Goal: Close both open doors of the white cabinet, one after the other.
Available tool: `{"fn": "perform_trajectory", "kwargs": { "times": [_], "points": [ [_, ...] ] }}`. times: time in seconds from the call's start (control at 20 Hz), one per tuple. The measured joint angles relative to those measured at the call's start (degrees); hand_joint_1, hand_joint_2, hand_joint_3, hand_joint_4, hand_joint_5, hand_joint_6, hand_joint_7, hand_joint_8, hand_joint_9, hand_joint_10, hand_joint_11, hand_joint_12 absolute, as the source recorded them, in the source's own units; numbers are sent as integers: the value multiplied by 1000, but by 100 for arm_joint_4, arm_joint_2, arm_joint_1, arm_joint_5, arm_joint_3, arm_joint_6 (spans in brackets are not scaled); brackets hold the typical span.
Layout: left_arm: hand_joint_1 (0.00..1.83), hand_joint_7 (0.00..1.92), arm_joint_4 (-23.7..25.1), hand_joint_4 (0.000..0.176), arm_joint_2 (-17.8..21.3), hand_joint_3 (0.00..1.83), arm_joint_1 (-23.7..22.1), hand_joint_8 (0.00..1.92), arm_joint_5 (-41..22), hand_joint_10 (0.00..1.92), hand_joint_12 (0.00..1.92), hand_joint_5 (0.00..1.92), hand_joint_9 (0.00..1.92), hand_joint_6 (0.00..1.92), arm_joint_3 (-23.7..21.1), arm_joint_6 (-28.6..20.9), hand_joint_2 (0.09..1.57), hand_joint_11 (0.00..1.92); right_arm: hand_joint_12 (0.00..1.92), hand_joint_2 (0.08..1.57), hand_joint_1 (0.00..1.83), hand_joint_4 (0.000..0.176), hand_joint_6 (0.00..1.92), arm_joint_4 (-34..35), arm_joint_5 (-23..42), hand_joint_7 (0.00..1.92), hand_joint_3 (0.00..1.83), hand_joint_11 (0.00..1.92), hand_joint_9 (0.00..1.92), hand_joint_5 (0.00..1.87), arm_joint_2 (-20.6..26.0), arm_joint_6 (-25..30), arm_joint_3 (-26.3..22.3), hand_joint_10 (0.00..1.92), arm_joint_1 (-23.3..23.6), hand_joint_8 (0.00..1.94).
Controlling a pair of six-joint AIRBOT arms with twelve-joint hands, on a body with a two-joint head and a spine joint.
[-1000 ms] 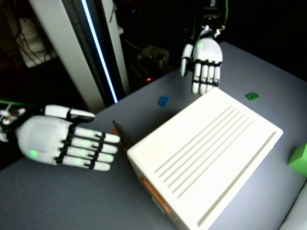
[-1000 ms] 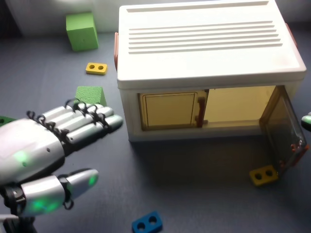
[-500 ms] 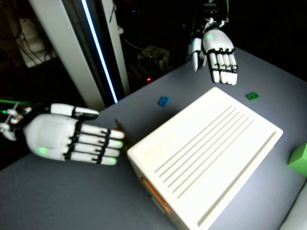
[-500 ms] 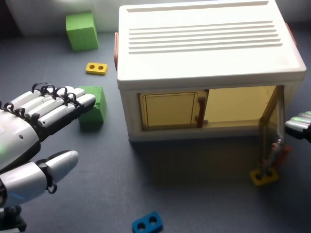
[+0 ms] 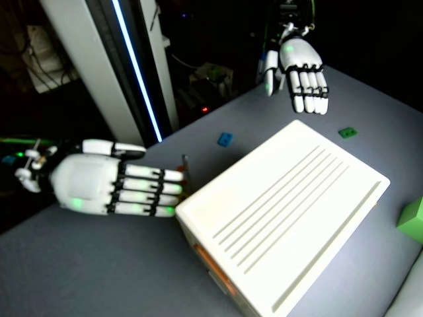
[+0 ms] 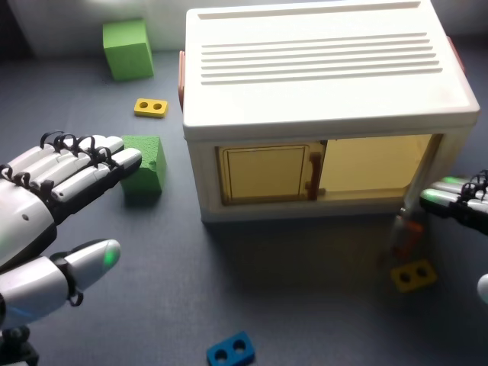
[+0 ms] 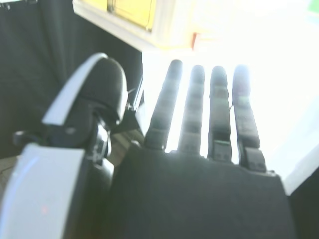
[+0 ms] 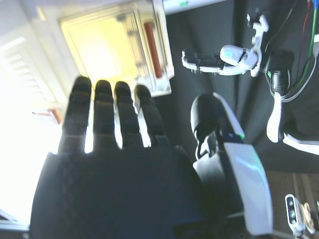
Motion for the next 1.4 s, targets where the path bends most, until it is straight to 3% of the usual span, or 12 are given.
{"fn": "perform_trajectory", "kwargs": {
  "times": [0.55, 0.65, 0.75, 1.05, 1.2, 1.4],
  "points": [
    [0, 32, -63, 0, 11, 48, 131, 1, -138, 1, 363, 71, 50, 2, -13, 2, 1571, 0, 3, 1514, 0, 0, 0, -221, -149, 13, 7, 13, 0, 27, -289, 70, 216, 0, 509, 0],
    [0, 66, -66, 0, 11, 64, 131, 4, -136, 6, 490, 111, 91, 5, -13, 2, 1571, 0, 1, 1520, 0, 0, 4, -236, -175, 19, 9, 8, 0, 36, -350, 72, 254, 0, 590, 3],
    [0, 45, -61, 0, 9, 57, 131, 7, -140, 7, 389, 87, 65, 6, -13, 2, 1571, 0, 0, 1525, 0, 0, 3, -236, -195, 21, 9, 7, 0, 35, -391, 72, 278, 0, 654, 3],
    [0, 50, -70, 0, 9, 82, 131, 4, -151, 3, 430, 102, 69, 3, -31, 2, 1571, 0, 2, 1530, 0, 0, 1, -264, -249, 4, 6, 6, 0, 13, -518, 81, 382, 0, 822, 0],
    [0, 77, -83, 0, 9, 67, 133, 6, -175, 6, 553, 127, 92, 5, -42, 2, 1571, 0, 8, 1509, 0, 0, 8, -332, -264, 15, 0, 21, 0, 33, -518, 280, 382, 0, 822, 4],
    [0, 84, -94, 0, 9, 35, 190, 0, -352, 0, 456, 109, 87, 1, -55, -20, 1544, 0, 2, 1483, 0, 0, 8, -529, -129, 23, 0, 4, 0, 39, -365, 605, 321, 0, 813, 5]
  ]
}}
